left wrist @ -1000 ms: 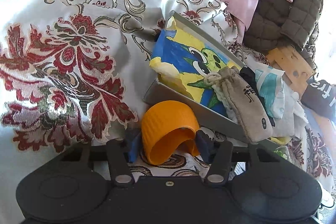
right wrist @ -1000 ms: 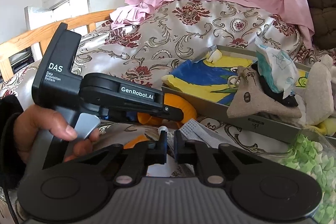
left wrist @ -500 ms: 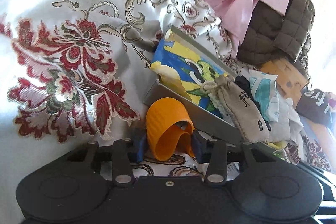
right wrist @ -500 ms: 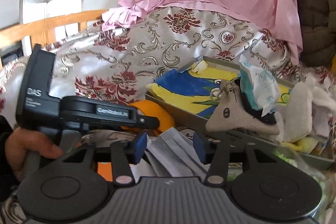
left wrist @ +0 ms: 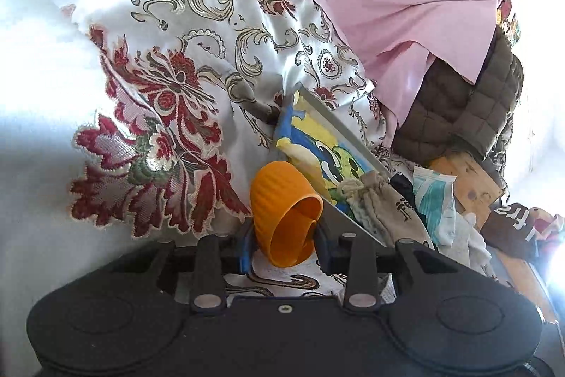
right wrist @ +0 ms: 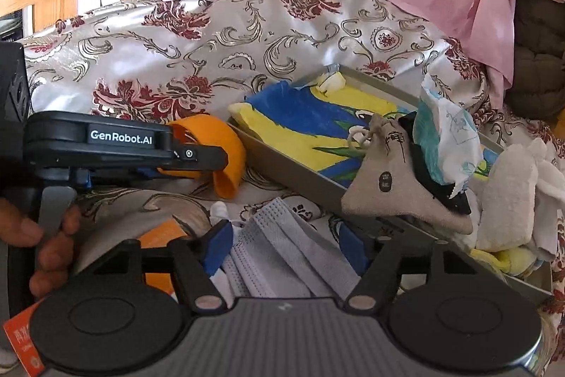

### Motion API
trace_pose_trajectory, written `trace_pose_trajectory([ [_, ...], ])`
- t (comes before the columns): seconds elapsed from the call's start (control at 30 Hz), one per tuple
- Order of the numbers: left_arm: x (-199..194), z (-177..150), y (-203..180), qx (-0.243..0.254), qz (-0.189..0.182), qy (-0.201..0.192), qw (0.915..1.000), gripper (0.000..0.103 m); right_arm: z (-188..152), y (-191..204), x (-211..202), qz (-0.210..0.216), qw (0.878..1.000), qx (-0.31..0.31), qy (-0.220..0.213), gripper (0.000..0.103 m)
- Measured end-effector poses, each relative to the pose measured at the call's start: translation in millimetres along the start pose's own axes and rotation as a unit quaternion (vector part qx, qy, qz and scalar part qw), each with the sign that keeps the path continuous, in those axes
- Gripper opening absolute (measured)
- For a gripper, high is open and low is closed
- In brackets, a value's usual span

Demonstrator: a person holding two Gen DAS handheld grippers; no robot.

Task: Organize soft objects
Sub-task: 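Lift the orange band and grey mask and carry them toward the tray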

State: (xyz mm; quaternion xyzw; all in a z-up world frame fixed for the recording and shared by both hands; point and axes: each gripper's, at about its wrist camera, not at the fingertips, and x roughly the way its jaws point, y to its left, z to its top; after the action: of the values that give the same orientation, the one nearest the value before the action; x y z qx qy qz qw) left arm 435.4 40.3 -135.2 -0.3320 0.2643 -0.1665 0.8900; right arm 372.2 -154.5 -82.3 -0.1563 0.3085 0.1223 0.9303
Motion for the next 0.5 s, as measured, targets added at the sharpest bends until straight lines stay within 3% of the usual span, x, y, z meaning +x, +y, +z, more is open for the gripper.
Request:
trace_pose_trajectory([
  [0.07, -0.4, -0.4, 1.1, -0.001, -0.004, 0.000, 1.0000, 0.036, 0.4, -0.3, 0.2, -0.002, 1.000, 0.000, 0.004, 0.070],
  [0.17, -1.5, -1.1, 3.4, -0.007, -0.010, -0.004, 0.9999, 0.036, -0.6, -0.5, 3.0, -0.010, 1.000, -0.004, 0.017, 0.053],
  [0.23, -1.6, -1.4, 3.5, -0.008, -0.012, -0.004, 0.9999, 0.036, -1.0, -0.5, 3.1, -0.009, 1.000, -0.001, 0.018, 0.050],
  [0.5, -1.9, -1.9, 4.3, -0.009, -0.014, -0.005, 0.9998, 0.036, -2.8, -0.6, 2.0, -0.014, 1.000, -0.003, 0.009, 0.023],
])
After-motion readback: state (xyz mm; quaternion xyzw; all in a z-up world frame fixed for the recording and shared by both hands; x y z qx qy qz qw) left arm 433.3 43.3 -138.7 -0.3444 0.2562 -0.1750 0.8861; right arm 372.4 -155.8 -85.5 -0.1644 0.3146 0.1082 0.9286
